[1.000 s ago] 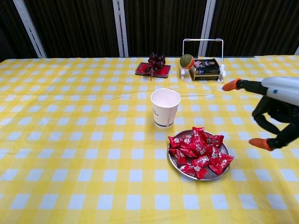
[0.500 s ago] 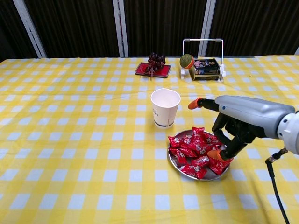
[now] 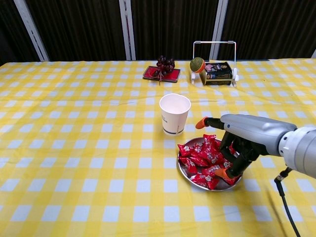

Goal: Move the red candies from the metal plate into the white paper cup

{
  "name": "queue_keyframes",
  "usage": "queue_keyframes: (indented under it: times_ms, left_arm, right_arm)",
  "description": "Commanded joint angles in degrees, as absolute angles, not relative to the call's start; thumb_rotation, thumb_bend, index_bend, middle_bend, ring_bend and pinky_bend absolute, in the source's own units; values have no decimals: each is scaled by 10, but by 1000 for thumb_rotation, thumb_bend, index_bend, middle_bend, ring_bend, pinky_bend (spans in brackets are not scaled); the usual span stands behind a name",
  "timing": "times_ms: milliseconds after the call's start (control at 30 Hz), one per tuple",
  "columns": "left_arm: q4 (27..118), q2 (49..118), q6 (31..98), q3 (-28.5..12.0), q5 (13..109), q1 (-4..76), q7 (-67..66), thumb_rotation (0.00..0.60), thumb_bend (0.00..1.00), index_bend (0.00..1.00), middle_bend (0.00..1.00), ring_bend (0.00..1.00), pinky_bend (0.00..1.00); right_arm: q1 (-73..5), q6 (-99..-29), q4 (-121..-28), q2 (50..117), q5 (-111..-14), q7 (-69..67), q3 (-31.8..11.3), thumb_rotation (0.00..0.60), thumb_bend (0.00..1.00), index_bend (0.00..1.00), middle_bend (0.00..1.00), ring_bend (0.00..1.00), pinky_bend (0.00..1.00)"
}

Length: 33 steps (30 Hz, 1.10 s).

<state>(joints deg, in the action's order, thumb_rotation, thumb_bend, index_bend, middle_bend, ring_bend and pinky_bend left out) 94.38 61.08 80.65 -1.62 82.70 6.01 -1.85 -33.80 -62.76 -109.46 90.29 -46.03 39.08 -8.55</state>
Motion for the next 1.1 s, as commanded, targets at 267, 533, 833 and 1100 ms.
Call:
queue_keyframes:
  times_ms: [267, 533, 833, 1100]
  left_arm:
    - [946, 610, 804, -16, 825, 61, -18, 600, 0, 0, 0, 0, 0]
    - [946, 610, 804, -16, 824, 61, -18, 600, 0, 0, 0, 0, 0]
    - [948, 610, 800, -17, 821, 62, -17, 600, 0, 0, 0, 0, 0]
    - [949, 608, 796, -16, 820, 63, -16, 600, 0, 0, 0, 0, 0]
  right_arm:
    - [-353, -622, -1071, 918, -444, 375, -80, 600, 346, 170, 785, 923, 952]
    - [-361, -614, -1042, 931, -433, 358, -77, 600, 346, 170, 786, 923, 952]
    - [-370, -601, -1014, 940, -416, 337, -81, 600, 345, 247, 785, 923, 952]
    - [-374, -583, -993, 944, -403, 314, -76, 600, 378, 561, 796, 932, 956]
